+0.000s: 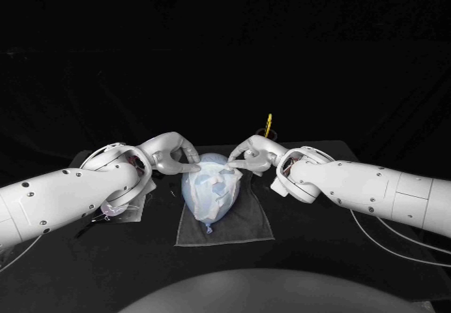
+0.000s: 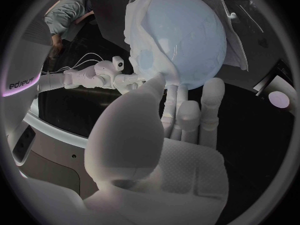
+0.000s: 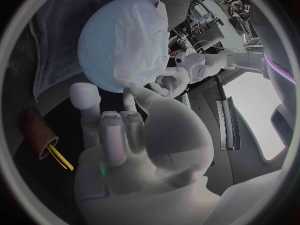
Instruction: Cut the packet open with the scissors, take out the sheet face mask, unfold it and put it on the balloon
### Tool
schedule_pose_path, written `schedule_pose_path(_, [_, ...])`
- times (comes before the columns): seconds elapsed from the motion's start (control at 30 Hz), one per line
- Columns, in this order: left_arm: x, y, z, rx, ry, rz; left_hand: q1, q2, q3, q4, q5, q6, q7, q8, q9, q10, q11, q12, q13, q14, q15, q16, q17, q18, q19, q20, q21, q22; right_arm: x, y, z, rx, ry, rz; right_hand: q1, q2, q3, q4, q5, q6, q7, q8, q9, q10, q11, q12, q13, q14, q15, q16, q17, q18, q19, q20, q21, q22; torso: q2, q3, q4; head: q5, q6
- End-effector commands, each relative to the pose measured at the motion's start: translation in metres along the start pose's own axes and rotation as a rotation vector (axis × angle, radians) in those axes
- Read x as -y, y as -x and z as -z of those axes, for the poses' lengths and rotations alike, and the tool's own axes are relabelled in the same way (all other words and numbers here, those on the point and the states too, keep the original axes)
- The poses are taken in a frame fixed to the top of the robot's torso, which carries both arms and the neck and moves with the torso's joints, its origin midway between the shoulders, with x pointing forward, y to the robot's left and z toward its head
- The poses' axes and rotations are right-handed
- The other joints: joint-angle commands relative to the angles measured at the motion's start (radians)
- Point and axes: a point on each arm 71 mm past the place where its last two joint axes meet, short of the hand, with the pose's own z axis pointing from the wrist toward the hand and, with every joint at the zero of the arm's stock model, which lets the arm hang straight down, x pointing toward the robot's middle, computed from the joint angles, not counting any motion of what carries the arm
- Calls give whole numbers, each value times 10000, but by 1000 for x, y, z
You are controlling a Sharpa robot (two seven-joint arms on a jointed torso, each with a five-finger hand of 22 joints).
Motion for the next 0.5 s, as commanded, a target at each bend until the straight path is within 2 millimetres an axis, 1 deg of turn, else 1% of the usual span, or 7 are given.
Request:
schedule_pose_path(0.03, [1, -2, 0, -62, -107, -350, 165, 37, 146, 20, 20, 171, -44, 12, 30, 231, -42, -128, -69, 90, -38, 45, 55, -10, 111, -20, 85, 88, -3, -1, 0, 70, 268, 409, 168, 51, 121, -51, -33, 203, -99, 139, 80, 1007, -120, 65, 2595, 1041, -112, 35, 2627, 31, 13, -92, 57, 43, 6, -7, -5, 9, 1])
schedule_pose_path(0.07, [1, -2, 0, -57, -124, -366, 185, 49, 183, 27, 20, 216, -58, 17, 33, 285, -55, -161, -89, 100, -49, 45, 62, -15, 129, -30, 103, 117, -3, -1, 0, 122, 306, 444, 185, 73, 140, -63, -33, 221, -115, 161, 93, 1009, -136, 68, 2597, 1041, -128, 35, 2627, 29, 19, -108, 65, 51, 9, -6, 0, 4, 1])
schedule_pose_path(0.1, [1, -2, -1, -53, -141, -375, 254, 111, 290, 32, 22, 346, -103, 47, 47, 429, -96, -220, -126, 134, -82, 51, 105, -27, 176, -50, 150, 190, -3, -1, 0, 175, 338, 468, 217, 109, 181, -91, -32, 261, -145, 214, 123, 1028, -166, 94, 2618, 1041, -158, 35, 2627, 24, 31, -139, 80, 66, 11, -7, 2, 13, 1])
schedule_pose_path(0.2, [2, -2, -1, -27, -233, -413, 351, 180, 493, 40, 21, 585, -176, 85, 68, 724, -178, -367, -210, 204, -153, 61, 193, -44, 245, -106, 222, 297, -5, 1, 0, 395, 472, 536, 234, 136, 252, -142, -32, 354, -202, 349, 202, 1042, -222, 113, 2633, 1041, -214, 35, 2627, 14, 58, -199, 109, 97, 12, -3, 6, 19, 1])
schedule_pose_path(0.33, [3, -2, -1, 43, -359, -478, 396, 231, 727, 40, 21, 938, -279, 150, 104, 1138, -308, -528, -294, 317, -264, 86, 353, -78, 368, -192, 353, 496, -7, 2, 1, 693, 676, 593, 230, 115, 322, -205, -31, 413, -245, 472, 274, 1042, -265, 113, 2633, 1041, -257, 35, 2627, -6, 104, -247, 182, 161, 9, -4, 8, 16, 1])
schedule_pose_path(0.5, [6, -1, -1, 206, -577, -517, 418, 285, 997, -11, 20, 1233, -296, 176, 137, 1506, -442, -690, -361, 410, -386, 90, 457, -108, 478, -299, 474, 678, -10, 4, 3, 1065, 949, 623, 213, 91, 387, -256, -31, 454, -275, 574, 333, 1042, -295, 113, 2633, 1041, -286, 35, 2627, -22, 140, -280, 239, 213, 6, -2, 3, 9, 1])
